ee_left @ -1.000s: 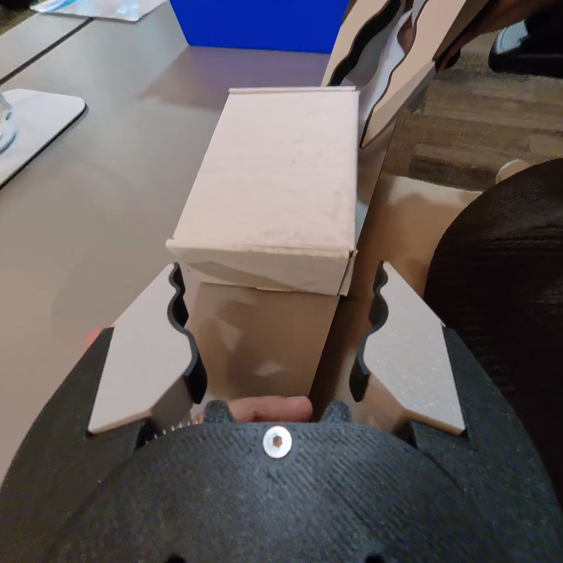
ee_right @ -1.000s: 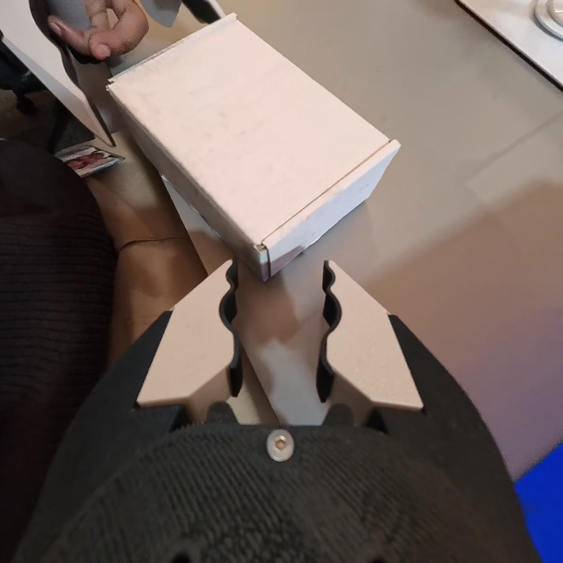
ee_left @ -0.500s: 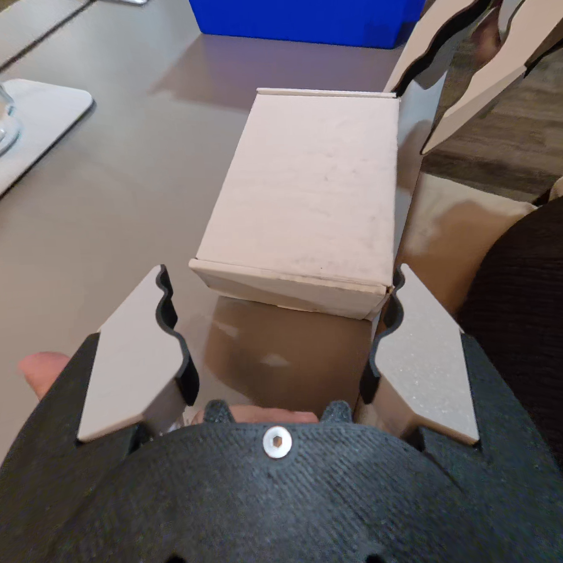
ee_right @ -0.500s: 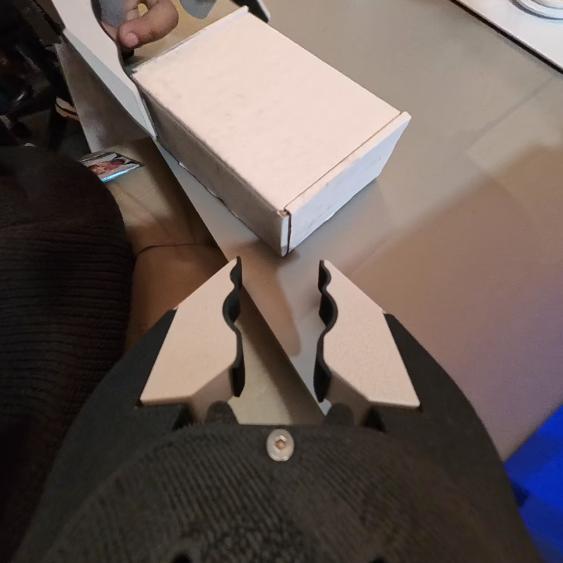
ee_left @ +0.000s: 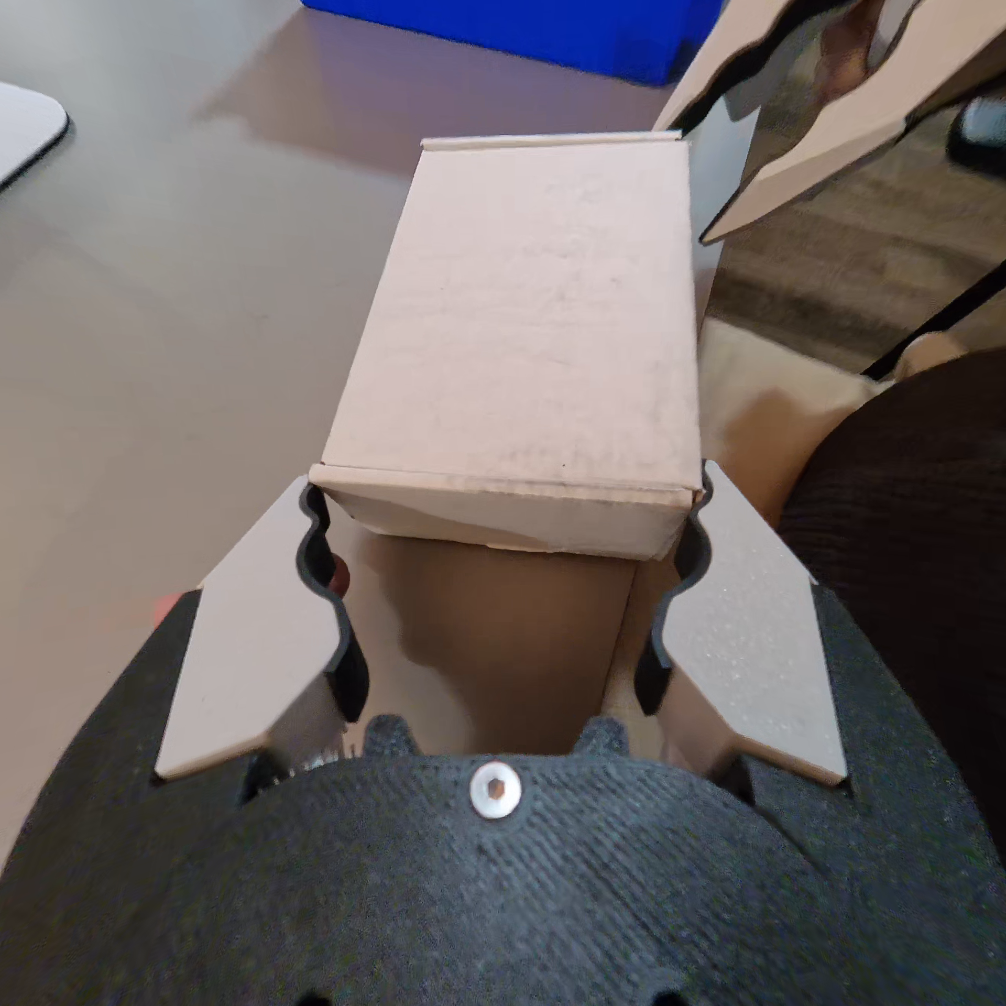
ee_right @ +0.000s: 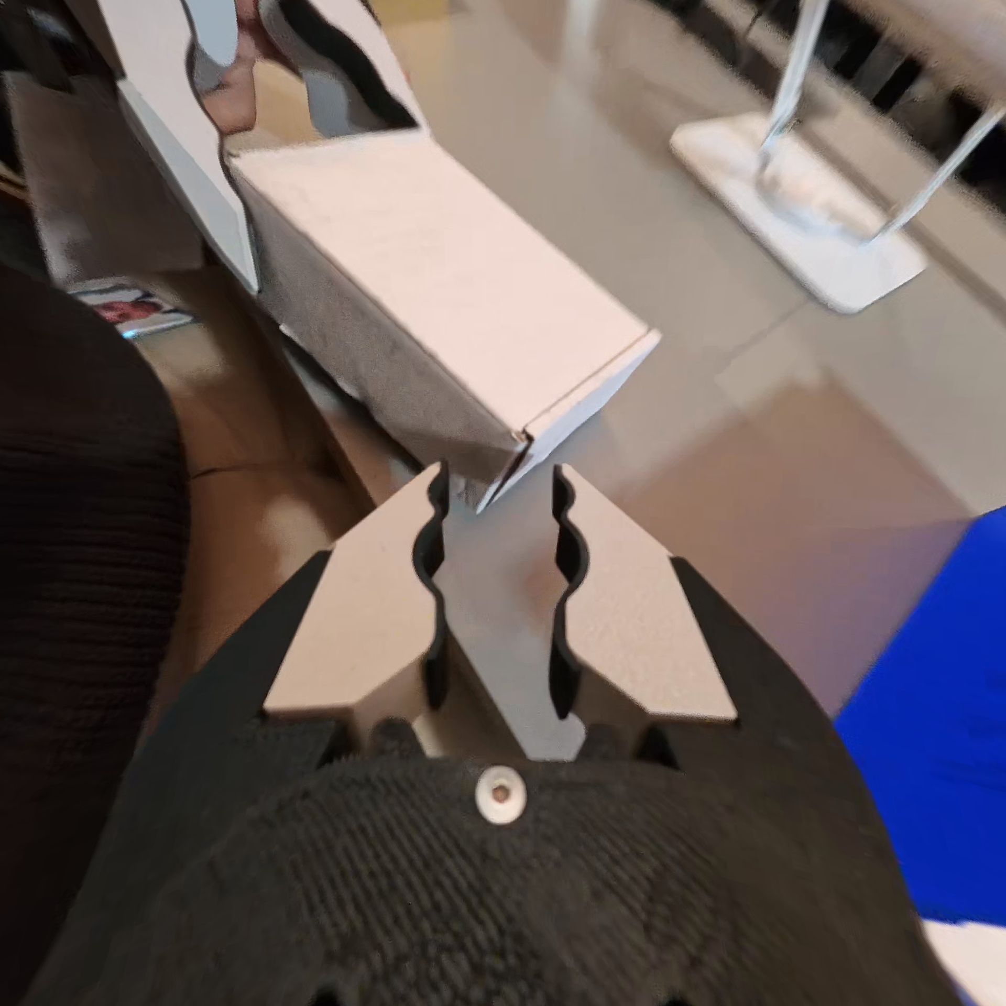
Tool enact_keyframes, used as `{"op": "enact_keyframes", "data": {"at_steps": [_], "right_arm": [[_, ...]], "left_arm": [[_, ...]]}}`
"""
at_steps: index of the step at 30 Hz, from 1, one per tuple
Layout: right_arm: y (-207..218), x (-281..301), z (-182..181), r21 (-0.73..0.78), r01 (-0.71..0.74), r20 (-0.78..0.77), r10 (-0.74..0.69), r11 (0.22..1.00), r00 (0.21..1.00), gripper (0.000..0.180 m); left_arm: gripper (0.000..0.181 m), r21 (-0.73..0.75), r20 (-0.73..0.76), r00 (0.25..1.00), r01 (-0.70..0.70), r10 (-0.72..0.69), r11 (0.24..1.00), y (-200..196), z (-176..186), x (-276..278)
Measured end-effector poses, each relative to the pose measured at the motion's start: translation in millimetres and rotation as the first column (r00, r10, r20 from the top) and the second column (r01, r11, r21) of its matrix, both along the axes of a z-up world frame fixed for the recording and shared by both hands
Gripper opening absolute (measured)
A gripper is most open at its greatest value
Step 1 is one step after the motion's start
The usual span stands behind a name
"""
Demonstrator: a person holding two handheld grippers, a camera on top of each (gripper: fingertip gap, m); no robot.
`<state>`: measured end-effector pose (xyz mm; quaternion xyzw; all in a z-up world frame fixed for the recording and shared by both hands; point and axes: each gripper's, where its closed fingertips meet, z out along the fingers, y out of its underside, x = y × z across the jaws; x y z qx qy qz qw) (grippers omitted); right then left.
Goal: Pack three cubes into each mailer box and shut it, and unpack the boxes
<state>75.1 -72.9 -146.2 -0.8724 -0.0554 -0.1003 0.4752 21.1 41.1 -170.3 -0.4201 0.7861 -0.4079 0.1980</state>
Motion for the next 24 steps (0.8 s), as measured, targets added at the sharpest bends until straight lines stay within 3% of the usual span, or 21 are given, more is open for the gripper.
{"op": "enact_keyframes", "data": {"at_steps": [6, 10, 13, 15, 20, 24], "right_arm": [[11, -8, 44, 0.149, -0.033, 0.3, -0.014, 0.988, 0.954, 0.048], [21, -24, 42, 0.082, -0.087, 0.475, 0.038, 0.993, 0.879, 0.071], [30, -29, 35, 0.013, -0.086, 0.617, 0.06, 0.996, 0.785, 0.074], [35, -27, 29, -0.022, -0.062, 0.653, 0.061, 0.998, 0.754, 0.067], [38, -20, 18, -0.067, -0.049, 0.667, 0.081, 0.997, 0.741, 0.071], [37, -20, 14, -0.117, -0.046, 0.736, 0.118, 0.992, 0.667, 0.067]], "left_arm": [[0.128, -0.167, -0.054, 0.994, -0.104, 0.096, 0.98, -2, 15, 4], [0.127, -0.262, -0.093, 0.983, -0.176, 0.157, 0.949, -4, 22, 8], [0.127, -0.304, -0.114, 0.977, -0.205, 0.178, 0.93, -5, 25, 9], [0.127, -0.302, -0.107, 0.98, -0.192, 0.167, 0.934, -7, 25, 8], [0.128, -0.238, -0.069, 0.987, -0.155, 0.142, 0.959, -14, 22, 6], [0.128, -0.258, -0.077, 0.989, -0.142, 0.126, 0.956, -21, 23, 5]]}}
